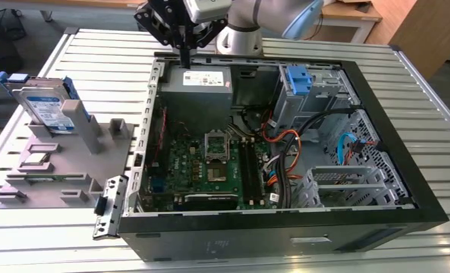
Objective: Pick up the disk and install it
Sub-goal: 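Reach for the disk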
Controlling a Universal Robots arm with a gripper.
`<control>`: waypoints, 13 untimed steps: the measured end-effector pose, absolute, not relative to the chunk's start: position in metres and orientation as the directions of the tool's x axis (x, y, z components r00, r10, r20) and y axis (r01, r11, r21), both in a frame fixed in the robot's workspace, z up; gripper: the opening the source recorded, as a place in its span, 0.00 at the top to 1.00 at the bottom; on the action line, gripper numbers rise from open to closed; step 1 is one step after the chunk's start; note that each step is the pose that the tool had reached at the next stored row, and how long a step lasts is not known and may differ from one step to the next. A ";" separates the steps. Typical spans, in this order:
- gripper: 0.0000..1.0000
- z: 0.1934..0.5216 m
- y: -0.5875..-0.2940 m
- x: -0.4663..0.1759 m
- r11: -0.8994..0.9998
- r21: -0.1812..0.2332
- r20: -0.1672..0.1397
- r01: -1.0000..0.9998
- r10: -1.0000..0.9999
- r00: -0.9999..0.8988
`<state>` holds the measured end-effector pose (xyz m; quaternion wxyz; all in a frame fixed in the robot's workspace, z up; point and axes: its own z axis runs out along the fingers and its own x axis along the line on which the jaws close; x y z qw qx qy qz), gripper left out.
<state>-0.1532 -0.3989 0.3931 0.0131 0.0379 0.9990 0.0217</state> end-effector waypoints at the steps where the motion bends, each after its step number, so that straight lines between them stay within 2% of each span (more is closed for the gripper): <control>1: 0.89 0.393 -0.399 -0.154 0.996 0.044 -0.024 0.075 0.076 -0.997; 13: 0.89 0.393 -0.399 -0.165 0.996 0.044 -0.024 0.075 0.076 -0.997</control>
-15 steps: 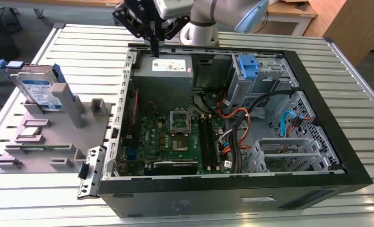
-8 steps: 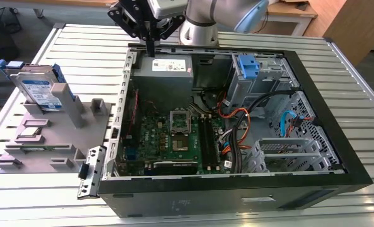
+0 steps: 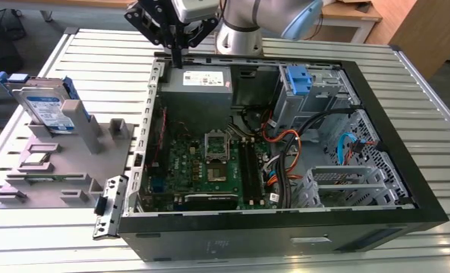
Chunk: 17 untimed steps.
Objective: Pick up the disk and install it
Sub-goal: 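Reach for the disk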
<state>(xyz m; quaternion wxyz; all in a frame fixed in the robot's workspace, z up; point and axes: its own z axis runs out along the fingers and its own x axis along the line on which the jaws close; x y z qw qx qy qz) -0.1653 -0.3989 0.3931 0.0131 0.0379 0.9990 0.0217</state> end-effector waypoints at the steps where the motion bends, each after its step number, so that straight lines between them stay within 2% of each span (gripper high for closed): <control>1: 0.89 0.393 -0.399 -0.166 0.996 0.044 -0.024 0.075 0.076 -0.997; 17: 0.89 0.393 -0.399 -0.180 0.996 0.044 -0.024 0.075 0.076 -0.997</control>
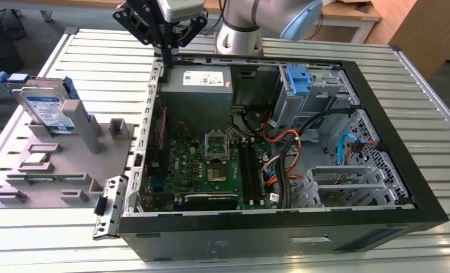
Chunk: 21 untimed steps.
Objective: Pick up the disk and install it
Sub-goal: 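Reach for the disk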
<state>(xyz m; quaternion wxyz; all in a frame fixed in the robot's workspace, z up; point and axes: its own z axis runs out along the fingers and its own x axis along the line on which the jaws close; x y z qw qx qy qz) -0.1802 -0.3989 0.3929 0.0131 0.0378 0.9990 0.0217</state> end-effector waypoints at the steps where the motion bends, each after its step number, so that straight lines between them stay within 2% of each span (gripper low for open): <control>1: 0.89 0.393 -0.399 -0.180 0.996 0.044 -0.024 0.075 0.076 -0.997; 21: 0.89 0.392 -0.399 -0.208 0.996 0.044 -0.024 0.075 0.076 -0.997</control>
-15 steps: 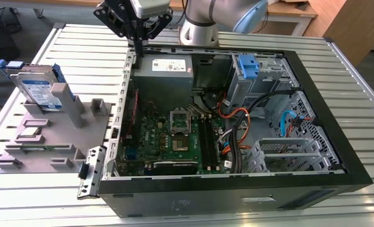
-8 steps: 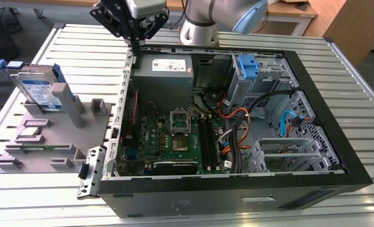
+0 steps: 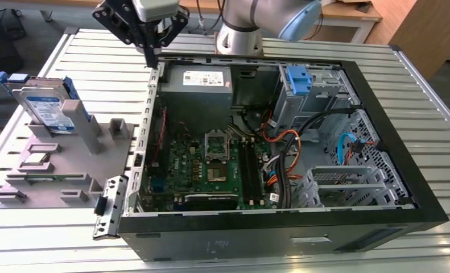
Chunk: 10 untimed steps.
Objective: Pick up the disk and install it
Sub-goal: 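Reach for the disk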
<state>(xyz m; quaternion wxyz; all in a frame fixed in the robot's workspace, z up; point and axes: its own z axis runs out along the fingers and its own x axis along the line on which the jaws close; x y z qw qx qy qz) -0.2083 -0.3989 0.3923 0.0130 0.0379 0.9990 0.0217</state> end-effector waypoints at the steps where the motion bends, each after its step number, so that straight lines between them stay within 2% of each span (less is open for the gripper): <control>1: 0.89 0.392 -0.399 -0.211 0.996 0.044 -0.024 0.075 0.076 -0.997; 10: 0.89 0.392 -0.399 -0.235 0.996 0.044 -0.024 0.075 0.076 -0.997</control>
